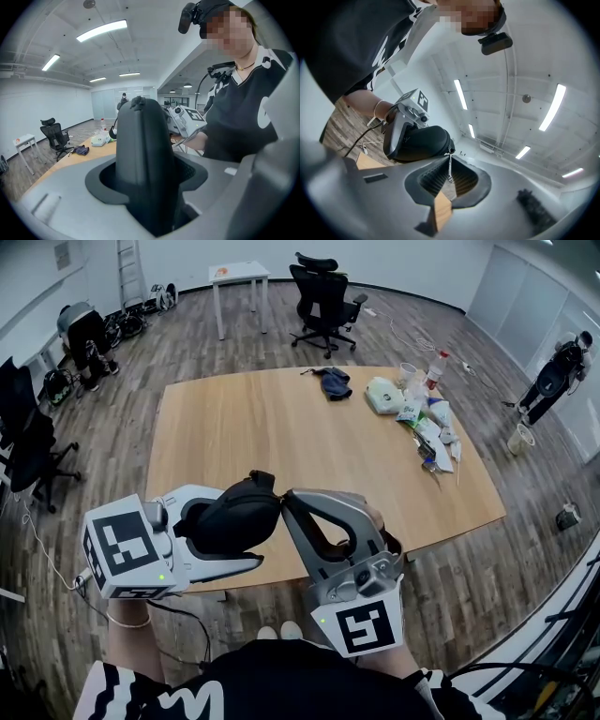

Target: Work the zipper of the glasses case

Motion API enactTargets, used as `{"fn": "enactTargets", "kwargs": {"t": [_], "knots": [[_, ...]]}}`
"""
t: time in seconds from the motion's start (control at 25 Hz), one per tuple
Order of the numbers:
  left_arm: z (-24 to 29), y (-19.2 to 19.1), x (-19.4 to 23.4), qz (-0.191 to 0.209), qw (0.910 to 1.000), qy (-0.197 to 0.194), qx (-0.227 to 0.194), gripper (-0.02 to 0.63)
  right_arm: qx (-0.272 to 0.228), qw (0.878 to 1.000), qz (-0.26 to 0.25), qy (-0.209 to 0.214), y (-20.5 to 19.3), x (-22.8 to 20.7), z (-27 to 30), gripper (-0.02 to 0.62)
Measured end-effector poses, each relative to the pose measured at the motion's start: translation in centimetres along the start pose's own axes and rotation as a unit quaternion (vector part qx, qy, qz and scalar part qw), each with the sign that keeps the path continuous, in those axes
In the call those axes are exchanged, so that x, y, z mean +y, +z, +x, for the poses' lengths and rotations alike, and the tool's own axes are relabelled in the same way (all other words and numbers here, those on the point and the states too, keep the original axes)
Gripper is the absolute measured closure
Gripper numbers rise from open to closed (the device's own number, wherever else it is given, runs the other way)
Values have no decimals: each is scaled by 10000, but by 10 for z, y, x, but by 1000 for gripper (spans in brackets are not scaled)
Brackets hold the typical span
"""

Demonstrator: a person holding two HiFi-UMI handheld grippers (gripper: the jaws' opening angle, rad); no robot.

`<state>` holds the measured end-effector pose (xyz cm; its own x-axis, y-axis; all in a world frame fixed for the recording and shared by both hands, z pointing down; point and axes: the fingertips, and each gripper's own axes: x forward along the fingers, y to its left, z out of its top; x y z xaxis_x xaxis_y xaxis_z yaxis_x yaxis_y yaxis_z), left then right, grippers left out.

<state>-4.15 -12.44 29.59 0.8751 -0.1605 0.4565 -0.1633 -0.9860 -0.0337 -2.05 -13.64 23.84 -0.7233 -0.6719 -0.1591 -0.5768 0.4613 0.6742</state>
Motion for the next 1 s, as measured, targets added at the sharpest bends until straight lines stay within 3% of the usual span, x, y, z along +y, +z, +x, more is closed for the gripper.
{"fn": "enactTargets", "kwargs": {"t": [0.24, 0.48, 0.76, 1.0], "knots": [[2, -1, -4, -4, 10000, -30, -13, 328, 97, 9987, -492, 24, -1, 4, -3, 586], [6, 13, -9, -121, 9976, 162, -658, 318, -273, 9994, -81, -188, 12, -5, -7, 589], [12, 18, -8, -113, 9959, 246, -859, 308, -528, 9983, -86, -230, 21, -9, -10, 589], [17, 16, -4, -173, 9949, 147, -988, 337, -408, 9984, -242, -294, 15, -11, -10, 589]]}}
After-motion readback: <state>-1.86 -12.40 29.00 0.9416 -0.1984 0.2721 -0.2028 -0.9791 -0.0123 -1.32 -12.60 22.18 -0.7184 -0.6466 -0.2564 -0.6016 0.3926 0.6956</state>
